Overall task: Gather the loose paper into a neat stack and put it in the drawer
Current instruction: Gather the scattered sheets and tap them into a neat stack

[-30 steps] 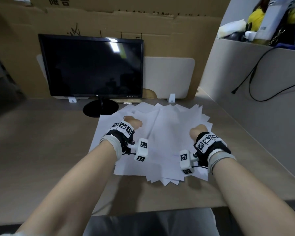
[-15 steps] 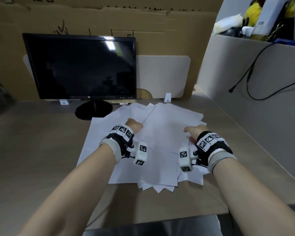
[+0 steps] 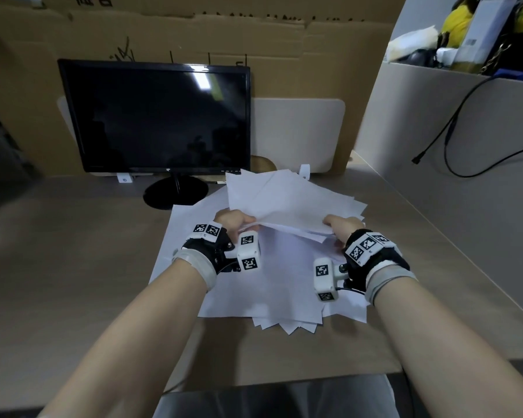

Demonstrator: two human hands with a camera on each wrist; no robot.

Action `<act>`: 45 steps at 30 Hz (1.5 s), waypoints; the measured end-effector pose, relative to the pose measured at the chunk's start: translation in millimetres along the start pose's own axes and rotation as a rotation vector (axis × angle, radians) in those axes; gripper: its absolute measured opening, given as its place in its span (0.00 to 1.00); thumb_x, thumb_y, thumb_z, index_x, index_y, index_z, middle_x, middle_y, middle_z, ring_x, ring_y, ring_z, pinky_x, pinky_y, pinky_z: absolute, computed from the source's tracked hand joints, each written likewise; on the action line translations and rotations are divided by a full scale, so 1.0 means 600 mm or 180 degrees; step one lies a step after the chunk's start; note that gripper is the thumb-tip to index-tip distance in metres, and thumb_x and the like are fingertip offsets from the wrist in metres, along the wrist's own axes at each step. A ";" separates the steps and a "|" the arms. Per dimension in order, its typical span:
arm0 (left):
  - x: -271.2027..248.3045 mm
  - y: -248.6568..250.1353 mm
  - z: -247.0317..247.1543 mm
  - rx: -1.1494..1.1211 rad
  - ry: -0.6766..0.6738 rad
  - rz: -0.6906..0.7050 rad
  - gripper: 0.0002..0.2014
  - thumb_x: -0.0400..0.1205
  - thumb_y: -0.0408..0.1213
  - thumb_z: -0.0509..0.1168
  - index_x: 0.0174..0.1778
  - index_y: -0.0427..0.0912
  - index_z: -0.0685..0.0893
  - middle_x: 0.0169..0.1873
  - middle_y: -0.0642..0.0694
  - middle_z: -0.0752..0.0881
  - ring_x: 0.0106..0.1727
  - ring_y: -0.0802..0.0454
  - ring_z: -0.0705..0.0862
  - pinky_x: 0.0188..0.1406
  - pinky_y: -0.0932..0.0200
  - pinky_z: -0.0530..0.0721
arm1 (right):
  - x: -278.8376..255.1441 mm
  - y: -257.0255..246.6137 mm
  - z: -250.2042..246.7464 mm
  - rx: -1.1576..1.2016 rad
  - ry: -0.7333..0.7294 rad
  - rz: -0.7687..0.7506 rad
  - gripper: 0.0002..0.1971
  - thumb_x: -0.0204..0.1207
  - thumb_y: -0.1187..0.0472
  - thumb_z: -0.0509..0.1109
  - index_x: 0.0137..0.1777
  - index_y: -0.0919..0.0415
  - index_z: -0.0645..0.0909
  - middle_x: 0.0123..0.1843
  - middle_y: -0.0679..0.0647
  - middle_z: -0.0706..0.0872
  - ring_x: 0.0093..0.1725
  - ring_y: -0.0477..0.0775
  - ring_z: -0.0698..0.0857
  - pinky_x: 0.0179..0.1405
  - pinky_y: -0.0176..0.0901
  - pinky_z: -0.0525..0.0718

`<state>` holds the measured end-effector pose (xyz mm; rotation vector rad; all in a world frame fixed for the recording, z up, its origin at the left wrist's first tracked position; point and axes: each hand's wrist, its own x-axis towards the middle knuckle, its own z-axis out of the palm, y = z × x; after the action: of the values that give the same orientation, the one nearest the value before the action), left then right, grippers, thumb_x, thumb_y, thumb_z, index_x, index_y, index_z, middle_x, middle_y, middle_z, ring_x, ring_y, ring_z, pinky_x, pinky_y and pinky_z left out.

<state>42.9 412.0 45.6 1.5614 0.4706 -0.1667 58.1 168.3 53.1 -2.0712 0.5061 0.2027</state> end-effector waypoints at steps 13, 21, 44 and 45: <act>-0.037 0.003 -0.001 -0.1866 0.0348 0.0571 0.20 0.80 0.18 0.70 0.68 0.35 0.83 0.52 0.42 0.91 0.46 0.48 0.91 0.29 0.61 0.90 | -0.050 -0.016 -0.009 0.0679 -0.0319 0.0178 0.54 0.54 0.16 0.63 0.78 0.48 0.71 0.73 0.58 0.77 0.62 0.66 0.82 0.63 0.61 0.82; -0.055 -0.008 0.017 -0.1740 0.0151 0.0776 0.18 0.80 0.21 0.72 0.65 0.39 0.85 0.57 0.42 0.92 0.56 0.41 0.92 0.52 0.43 0.92 | -0.076 -0.041 -0.001 0.2393 -0.0587 -0.0233 0.26 0.66 0.60 0.84 0.63 0.63 0.81 0.59 0.60 0.88 0.53 0.59 0.89 0.49 0.50 0.90; -0.027 0.033 -0.103 -0.0205 0.0402 0.0838 0.17 0.72 0.42 0.84 0.53 0.41 0.91 0.48 0.44 0.94 0.43 0.49 0.94 0.35 0.61 0.90 | -0.035 -0.018 0.008 0.2001 -0.0172 -0.1118 0.14 0.73 0.77 0.73 0.46 0.55 0.84 0.49 0.56 0.91 0.48 0.57 0.88 0.56 0.49 0.86; -0.028 0.037 -0.099 -0.0227 0.0498 0.0956 0.17 0.71 0.41 0.85 0.53 0.40 0.91 0.49 0.44 0.94 0.46 0.47 0.94 0.43 0.57 0.91 | -0.035 -0.019 0.009 0.1995 -0.0198 -0.1108 0.14 0.73 0.77 0.73 0.46 0.55 0.85 0.49 0.56 0.91 0.49 0.58 0.89 0.58 0.51 0.87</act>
<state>25.8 467.8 75.7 1.5614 0.3539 0.2020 44.6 183.8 66.5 -1.4982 0.1330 -0.0918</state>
